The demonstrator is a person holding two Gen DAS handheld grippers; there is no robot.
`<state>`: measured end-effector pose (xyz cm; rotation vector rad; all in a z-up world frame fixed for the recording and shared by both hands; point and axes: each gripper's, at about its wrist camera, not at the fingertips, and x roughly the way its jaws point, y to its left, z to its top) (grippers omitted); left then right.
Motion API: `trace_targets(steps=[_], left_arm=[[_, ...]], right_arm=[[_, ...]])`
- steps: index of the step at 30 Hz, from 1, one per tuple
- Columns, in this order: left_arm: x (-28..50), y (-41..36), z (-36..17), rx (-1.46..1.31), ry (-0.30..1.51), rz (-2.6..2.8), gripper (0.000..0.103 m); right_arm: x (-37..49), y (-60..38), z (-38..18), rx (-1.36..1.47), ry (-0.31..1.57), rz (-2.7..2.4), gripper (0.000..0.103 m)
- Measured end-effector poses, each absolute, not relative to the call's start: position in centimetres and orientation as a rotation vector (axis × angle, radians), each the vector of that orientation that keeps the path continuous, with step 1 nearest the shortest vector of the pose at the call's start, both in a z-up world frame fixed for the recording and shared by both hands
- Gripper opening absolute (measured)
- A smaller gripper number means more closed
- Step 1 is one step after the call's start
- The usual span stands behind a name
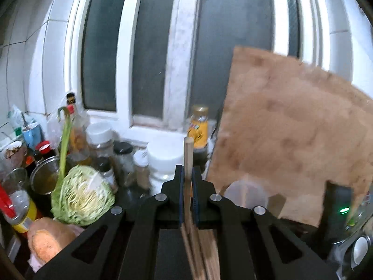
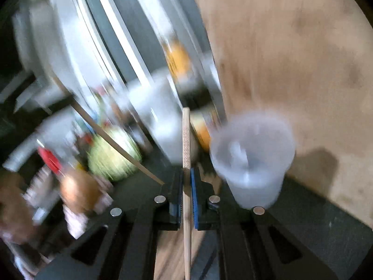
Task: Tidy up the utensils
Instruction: 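Lift the chopstick with the right gripper and drop it into the frosted cup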
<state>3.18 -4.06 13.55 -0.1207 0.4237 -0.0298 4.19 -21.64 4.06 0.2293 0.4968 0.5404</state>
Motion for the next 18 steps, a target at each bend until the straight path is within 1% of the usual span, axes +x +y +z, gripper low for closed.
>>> trace_targets(steps=[1, 4, 9, 13, 16, 18], left_arm=[[3.2, -4.3, 13.8, -0.118, 0.405, -0.047, 0.006], [3.2, -5.4, 14.6, -0.101, 0.368, -0.087, 0.006], [3.0, -7.0, 16.8, -0.051, 0.298, -0.130, 0.006], [2.8, -7.4, 18.9, -0.056, 0.256, -0.154, 0.006], [2.7, -7.6, 20.0, -0.082, 0.222, -0.192, 0.006], [2.8, -7.9, 20.1, -0.088, 0.203, -0.199, 0.006]], right_arm=[[3.1, -22.4, 5.4, 0.234, 0.390, 0.517, 0.008], [1.5, -25.1, 8.2, 0.316, 0.211, 0.473, 0.008], [0.0, -29.5, 11.3, 0.451, 0.000, 0.370, 0.008], [-0.6, -30.5, 11.0, 0.419, -0.054, 0.256, 0.008], [0.7, -29.9, 9.9, 0.374, -0.024, 0.206, 0.008], [2.1, -29.8, 8.8, 0.357, 0.028, 0.195, 0.008]])
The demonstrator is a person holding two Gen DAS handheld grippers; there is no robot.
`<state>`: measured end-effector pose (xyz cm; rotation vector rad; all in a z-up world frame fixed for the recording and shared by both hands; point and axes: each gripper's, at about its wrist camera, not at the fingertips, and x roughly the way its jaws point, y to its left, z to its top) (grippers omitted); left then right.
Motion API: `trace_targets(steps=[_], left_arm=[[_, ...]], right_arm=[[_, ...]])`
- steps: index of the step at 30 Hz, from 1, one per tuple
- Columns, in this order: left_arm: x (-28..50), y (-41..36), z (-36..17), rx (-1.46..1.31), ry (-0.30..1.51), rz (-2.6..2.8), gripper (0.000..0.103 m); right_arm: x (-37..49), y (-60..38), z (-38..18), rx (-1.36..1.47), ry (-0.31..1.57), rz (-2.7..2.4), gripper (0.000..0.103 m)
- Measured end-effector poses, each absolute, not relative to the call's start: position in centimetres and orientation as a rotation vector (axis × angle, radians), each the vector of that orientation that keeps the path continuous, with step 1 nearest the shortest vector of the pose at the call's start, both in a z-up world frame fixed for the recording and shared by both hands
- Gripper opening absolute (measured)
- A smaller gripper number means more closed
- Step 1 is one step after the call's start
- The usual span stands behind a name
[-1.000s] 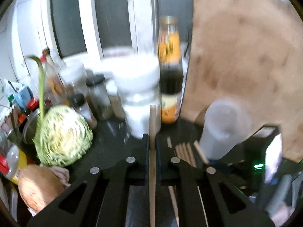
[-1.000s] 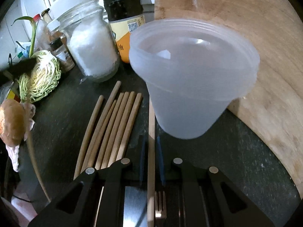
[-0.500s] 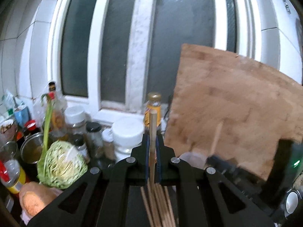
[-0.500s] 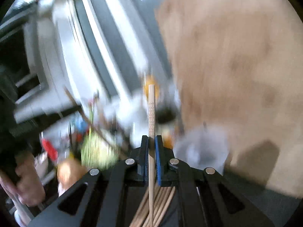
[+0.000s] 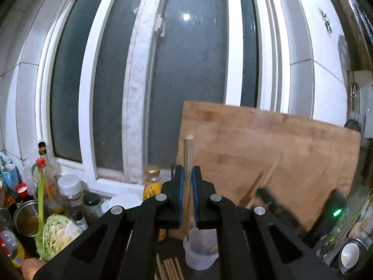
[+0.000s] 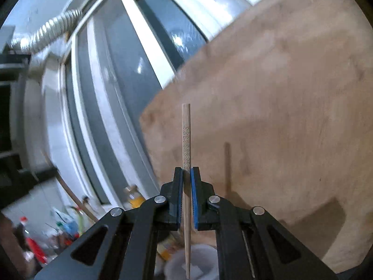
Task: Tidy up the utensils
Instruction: 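Lift the chopstick with the right gripper and drop it into the frosted cup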
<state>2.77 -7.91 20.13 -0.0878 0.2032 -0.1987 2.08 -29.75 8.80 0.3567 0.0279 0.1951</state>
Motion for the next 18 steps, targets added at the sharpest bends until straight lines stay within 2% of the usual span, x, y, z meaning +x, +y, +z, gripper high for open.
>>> trace_targets(steps=[7, 12, 18], left_arm=[[6.0, -8.2, 16.5, -0.220, 0.215, -0.229, 0.006], [9.8, -7.9, 12.4, -0.314, 0.351, -0.246, 0.006], [12.1, -7.7, 10.0, -0.392, 0.450, -0.302, 0.006]], right_arm=[[5.8, -30.0, 5.6, 0.376, 0.265, 0.210, 0.008], [7.3, -30.6, 5.6, 0.374, 0.330, 0.196, 0.008], [7.9, -30.3, 5.6, 0.389, 0.397, 0.180, 0.008]])
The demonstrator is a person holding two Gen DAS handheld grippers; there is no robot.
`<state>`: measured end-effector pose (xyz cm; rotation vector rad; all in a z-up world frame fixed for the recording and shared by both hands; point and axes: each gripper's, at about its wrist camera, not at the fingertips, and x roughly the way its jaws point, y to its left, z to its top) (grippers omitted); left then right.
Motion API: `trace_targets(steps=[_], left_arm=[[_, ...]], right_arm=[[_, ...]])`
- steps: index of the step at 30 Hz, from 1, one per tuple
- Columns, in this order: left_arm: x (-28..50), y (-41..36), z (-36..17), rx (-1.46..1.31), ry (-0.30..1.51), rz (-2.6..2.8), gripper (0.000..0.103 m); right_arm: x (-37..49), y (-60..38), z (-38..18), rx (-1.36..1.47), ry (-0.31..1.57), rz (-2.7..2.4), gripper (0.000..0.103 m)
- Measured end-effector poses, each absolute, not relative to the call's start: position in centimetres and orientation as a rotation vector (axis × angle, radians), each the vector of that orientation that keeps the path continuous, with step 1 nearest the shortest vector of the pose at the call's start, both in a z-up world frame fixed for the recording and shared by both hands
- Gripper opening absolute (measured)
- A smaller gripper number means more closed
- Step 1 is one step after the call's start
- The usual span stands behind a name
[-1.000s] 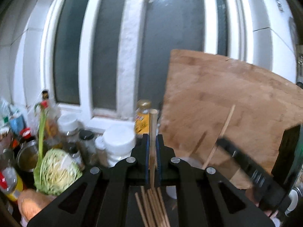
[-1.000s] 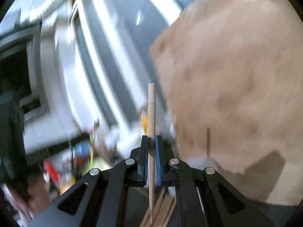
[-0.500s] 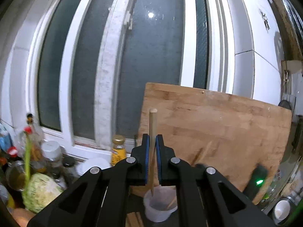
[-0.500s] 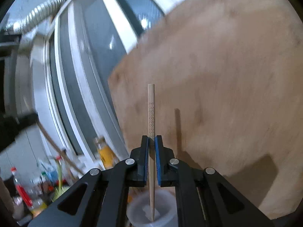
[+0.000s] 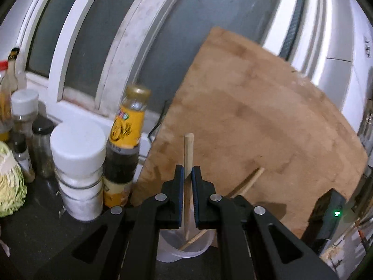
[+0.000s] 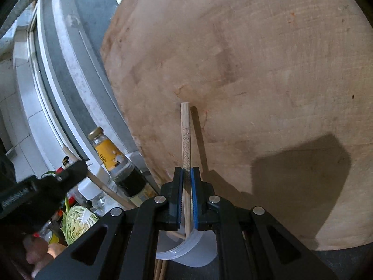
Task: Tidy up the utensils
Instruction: 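Lift the chopstick with the right gripper and drop it into the frosted cup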
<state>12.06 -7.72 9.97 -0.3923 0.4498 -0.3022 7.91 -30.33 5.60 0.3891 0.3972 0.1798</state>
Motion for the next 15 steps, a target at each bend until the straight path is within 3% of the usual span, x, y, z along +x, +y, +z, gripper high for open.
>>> trace_targets(steps=[6, 8, 10, 12, 13, 15], left_arm=[[12.6, -8.1, 8.7, -0.389, 0.483, -0.331, 0.006], [12.8, -8.3, 8.5, -0.377, 0.487, -0.321, 0.006], [12.9, -8.3, 8.1, -0.357, 0.487, -0.304, 0.008], [12.8, -8.4, 7.8, -0.332, 0.490, -0.290, 0.028], [12.7, -8.3, 7.9, -0.317, 0.479, -0.281, 0.042], [12.0, -8.2, 8.3, -0.263, 0.437, -0.249, 0.047]], right_arm=[[8.4, -30.1, 5.8, 0.397, 0.460, 0.210, 0.010], [8.4, -30.1, 5.8, 0.409, 0.475, 0.210, 0.017], [8.3, -30.1, 5.8, 0.410, 0.481, 0.202, 0.040], [8.2, -30.0, 5.9, 0.399, 0.498, 0.224, 0.050], [8.2, -30.1, 6.0, 0.396, 0.506, 0.228, 0.050], [8.4, -29.9, 6.1, 0.389, 0.538, 0.220, 0.050]])
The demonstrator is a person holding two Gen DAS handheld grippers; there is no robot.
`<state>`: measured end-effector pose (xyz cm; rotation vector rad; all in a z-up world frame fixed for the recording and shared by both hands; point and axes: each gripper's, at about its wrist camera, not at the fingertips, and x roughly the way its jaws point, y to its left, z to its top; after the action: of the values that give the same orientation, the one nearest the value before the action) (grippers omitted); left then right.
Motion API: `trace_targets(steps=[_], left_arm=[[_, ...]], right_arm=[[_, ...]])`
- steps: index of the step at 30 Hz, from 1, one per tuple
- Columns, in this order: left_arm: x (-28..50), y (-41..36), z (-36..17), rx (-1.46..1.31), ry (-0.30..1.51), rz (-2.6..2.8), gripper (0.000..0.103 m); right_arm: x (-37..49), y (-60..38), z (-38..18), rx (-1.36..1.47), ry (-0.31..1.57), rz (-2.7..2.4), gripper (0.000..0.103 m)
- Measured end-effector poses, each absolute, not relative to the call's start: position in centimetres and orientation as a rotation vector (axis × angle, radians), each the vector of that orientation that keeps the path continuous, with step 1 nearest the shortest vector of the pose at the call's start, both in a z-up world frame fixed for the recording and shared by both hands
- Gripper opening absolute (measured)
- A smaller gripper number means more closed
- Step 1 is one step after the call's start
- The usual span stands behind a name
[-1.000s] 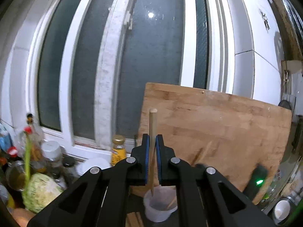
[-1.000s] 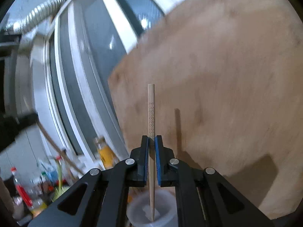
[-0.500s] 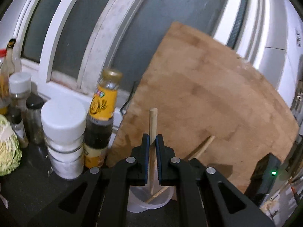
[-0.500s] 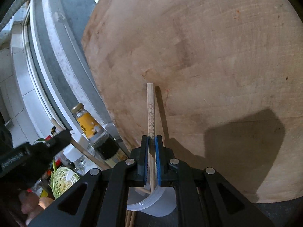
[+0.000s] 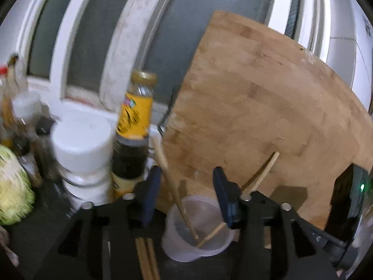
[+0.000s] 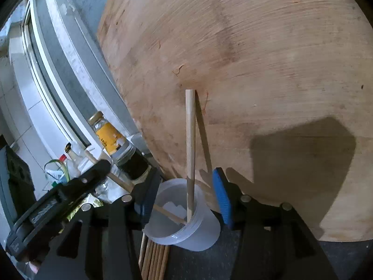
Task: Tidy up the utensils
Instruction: 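Lift the chopstick with the right gripper and drop it into the frosted cup, then lower the right gripper back to the chopsticks and grasp another one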
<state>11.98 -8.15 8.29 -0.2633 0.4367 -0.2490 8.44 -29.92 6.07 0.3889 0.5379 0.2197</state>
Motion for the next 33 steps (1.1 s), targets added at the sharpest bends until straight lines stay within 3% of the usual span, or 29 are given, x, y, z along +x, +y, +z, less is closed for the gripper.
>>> trace_targets(steps=[3, 5, 11, 15, 19, 31, 33], left_arm=[[10.0, -7.9, 9.5, -0.185, 0.366, -0.234, 0.060], [8.3, -7.7, 10.1, -0.145, 0.317, -0.219, 0.077], [3.3, -7.9, 10.4, 0.015, 0.247, -0.057, 0.093], [0.9, -6.6, 8.2, 0.000, 0.265, -0.009, 0.098], [0.0, -5.0, 5.4, -0.064, 0.265, 0.008, 0.102], [1.9, -3.7, 1.5, -0.132, 0.270, 0.036, 0.102], [1.8, -3.6, 1.4, -0.136, 0.274, 0.041, 0.102]], right_arm=[[8.2, -29.5, 6.3, 0.361, 0.589, 0.220, 0.050], [7.5, -28.6, 6.6, 0.293, 0.636, 0.224, 0.053], [5.8, -25.4, 6.1, 0.096, 0.723, 0.284, 0.057], [5.9, -24.3, 3.8, 0.053, 0.822, 0.307, 0.057], [6.4, -23.4, 1.1, -0.013, 0.929, 0.309, 0.038], [5.9, -20.8, -2.6, -0.138, 1.064, 0.366, 0.038], [5.8, -20.2, -3.0, -0.171, 1.093, 0.378, 0.033]])
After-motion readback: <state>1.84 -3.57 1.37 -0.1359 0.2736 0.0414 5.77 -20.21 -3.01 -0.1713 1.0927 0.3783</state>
